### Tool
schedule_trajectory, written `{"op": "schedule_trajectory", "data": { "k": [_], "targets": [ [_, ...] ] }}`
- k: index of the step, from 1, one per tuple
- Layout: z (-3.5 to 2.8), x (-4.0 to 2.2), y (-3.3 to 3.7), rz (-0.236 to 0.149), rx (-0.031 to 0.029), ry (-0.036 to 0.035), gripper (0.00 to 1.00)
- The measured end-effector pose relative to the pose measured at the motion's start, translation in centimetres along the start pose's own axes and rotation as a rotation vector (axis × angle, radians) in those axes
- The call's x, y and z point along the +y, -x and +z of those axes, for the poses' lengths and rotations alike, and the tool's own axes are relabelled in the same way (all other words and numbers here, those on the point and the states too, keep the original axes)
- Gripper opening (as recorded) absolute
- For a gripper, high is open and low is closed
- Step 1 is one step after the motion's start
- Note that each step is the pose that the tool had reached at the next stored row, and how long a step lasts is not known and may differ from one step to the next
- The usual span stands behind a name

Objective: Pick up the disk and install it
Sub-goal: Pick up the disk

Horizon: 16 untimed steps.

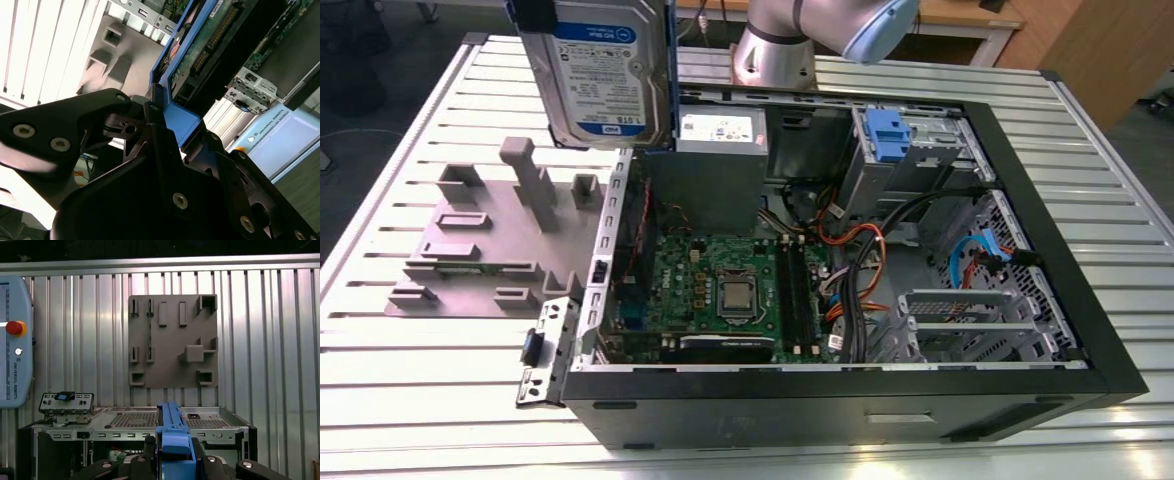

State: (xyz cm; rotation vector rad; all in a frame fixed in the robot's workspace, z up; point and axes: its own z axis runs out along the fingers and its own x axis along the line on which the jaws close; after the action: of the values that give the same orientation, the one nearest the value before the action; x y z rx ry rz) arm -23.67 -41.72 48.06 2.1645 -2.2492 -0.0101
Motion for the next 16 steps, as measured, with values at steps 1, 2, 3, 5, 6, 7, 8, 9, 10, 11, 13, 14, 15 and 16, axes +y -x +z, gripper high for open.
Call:
{"op": "schedule_trajectory", "data": {
  "k": [1, 2, 3, 5, 6, 7, 8, 9, 10, 11, 13, 14, 15, 16],
  "targets": [
    [0.0, -0.09, -0.09, 0.0, 0.0, 0.0001, 0.37],
    [0.01, -0.17, -0.17, 0.0, 0.0, 0.0, 0.37],
    [0.01, -0.25, -0.26, 0.0, 0.0, 0.0, 0.37],
    [0.02, -0.41, -0.41, 0.0, 0.0, 0.0, 0.37],
    [0.03, -0.5, -0.48, 0.0, -0.0001, -0.0001, 0.37],
    [0.03, -0.58, -0.55, 0.0, 0.0, 0.0, 0.37],
    [0.03, -0.67, -0.62, 0.0, 0.0, 0.0, 0.37],
    [0.03, -0.75, -0.68, 0.0, 0.0, 0.0, 0.37],
    [0.04, -0.84, -0.74, 0.0, 0.0, 0.0, 0.37],
    [0.04, -0.94, -0.81, 0.0, 0.0, 0.0, 0.37],
    [0.05, -1.11, -0.93, 0.0, 0.0, 0.0, 0.37],
    [0.05, -1.2, -0.99, 0.0, 0.0, 0.0, 0.37],
    [0.05, -1.29, -1.06, 0.0, 0.0, 0.0001, 0.37],
    [0.06, -1.39, -1.12, 0.0, 0.0, 0.0, 0.37]
  ]
}}
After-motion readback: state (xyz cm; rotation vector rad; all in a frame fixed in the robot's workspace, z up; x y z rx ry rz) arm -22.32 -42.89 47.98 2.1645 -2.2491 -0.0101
